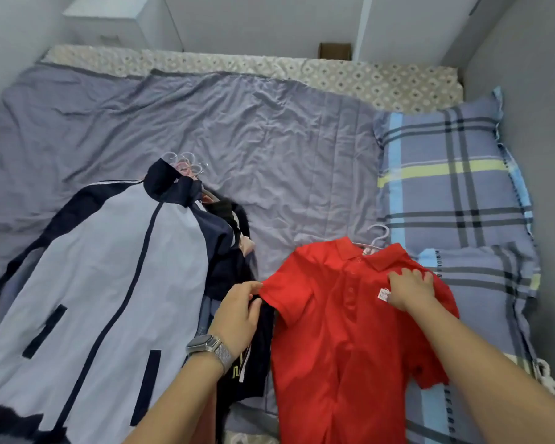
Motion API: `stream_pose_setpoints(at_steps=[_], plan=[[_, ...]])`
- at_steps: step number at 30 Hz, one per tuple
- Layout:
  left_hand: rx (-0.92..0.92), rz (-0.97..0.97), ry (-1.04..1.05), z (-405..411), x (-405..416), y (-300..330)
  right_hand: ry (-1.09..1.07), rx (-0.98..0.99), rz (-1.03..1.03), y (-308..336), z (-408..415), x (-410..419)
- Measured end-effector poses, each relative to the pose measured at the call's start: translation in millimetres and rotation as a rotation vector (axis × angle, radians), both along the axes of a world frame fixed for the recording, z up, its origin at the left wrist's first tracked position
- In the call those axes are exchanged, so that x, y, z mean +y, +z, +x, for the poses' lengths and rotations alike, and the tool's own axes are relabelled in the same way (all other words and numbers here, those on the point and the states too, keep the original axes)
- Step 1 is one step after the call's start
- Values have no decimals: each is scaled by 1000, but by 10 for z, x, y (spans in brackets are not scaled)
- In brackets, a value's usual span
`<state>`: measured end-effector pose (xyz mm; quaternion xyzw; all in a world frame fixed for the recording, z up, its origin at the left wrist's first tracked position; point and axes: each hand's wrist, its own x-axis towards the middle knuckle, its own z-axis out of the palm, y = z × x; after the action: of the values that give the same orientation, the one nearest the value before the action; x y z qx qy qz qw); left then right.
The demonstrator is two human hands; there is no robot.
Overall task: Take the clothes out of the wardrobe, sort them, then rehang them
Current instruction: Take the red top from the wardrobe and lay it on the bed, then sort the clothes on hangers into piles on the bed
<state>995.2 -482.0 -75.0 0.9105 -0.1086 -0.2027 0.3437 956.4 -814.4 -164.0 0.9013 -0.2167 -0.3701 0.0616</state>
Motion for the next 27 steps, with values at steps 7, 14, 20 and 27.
stream_pose_setpoints(at_steps=[7,14,20,27], plan=[[25,-5,54,400,727,253,-248,-371,784,595,563,1279],[19,-37,68,812,1815,525,296,-412,419,962,1249,2843],[-25,38,6,1016,2759,526,67,-535,332,746,2011,3615],[-46,-26,99,1203,3384,409,-345,-352,406,421,2315,3849]])
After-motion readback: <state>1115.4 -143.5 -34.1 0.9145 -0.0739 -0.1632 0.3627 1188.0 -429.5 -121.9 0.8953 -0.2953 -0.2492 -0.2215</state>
